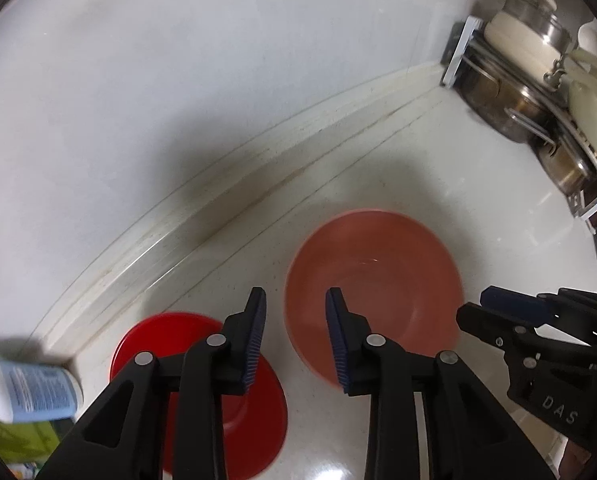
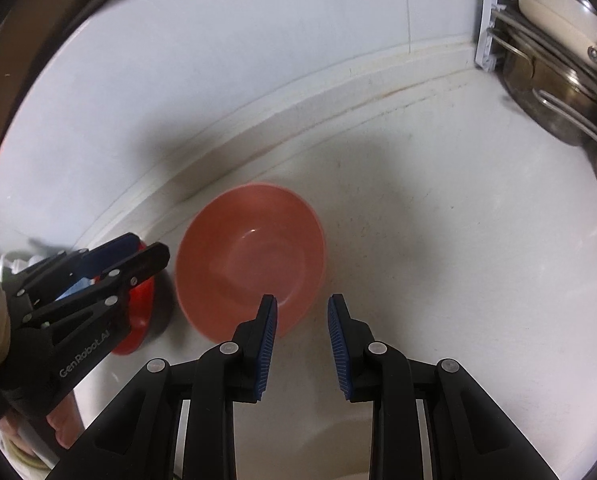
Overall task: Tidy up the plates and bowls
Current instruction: 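Move both grippers to the pink bowl and close on its rim, then lift the pink bowl with both grippers and carry it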
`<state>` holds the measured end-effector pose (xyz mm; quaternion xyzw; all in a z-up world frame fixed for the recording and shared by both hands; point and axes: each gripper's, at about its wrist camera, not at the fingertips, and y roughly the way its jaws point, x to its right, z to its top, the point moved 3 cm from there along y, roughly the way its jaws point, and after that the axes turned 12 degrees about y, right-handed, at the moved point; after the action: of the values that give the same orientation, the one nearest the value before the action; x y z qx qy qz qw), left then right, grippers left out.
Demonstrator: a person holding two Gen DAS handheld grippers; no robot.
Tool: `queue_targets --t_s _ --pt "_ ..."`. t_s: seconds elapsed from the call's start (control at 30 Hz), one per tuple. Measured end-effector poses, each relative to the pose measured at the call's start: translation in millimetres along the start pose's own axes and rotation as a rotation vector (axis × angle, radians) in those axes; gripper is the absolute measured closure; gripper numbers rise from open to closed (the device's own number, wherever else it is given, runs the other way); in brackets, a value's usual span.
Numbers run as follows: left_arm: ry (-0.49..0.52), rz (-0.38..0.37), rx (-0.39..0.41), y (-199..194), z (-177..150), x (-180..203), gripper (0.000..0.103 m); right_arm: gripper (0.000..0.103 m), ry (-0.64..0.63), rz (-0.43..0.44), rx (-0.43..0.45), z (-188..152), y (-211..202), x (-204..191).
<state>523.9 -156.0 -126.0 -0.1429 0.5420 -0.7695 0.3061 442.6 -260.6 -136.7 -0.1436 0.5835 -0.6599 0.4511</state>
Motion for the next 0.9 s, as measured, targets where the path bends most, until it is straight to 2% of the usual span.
queue_targets --t_s 0.33,0.57,0.67,0.9 --pt "0.02 -0.045 -0.072 36 11 -2 0.084 0.076 0.014 -0.031 -0.059 3 29 -1" --pt "0.029 -0.016 -0.088 43 13 -4 0.094 0.081 0.021 -0.04 -0.073 8 37 2" --pt "0.008 -0.034 -0.093 45 13 -8 0.094 0.088 0.028 -0.053 -0.069 9 40 3" --pt "-0.015 -0.058 -0.112 50 14 -11 0.094 0.089 0.027 -0.06 -0.058 11 38 1"
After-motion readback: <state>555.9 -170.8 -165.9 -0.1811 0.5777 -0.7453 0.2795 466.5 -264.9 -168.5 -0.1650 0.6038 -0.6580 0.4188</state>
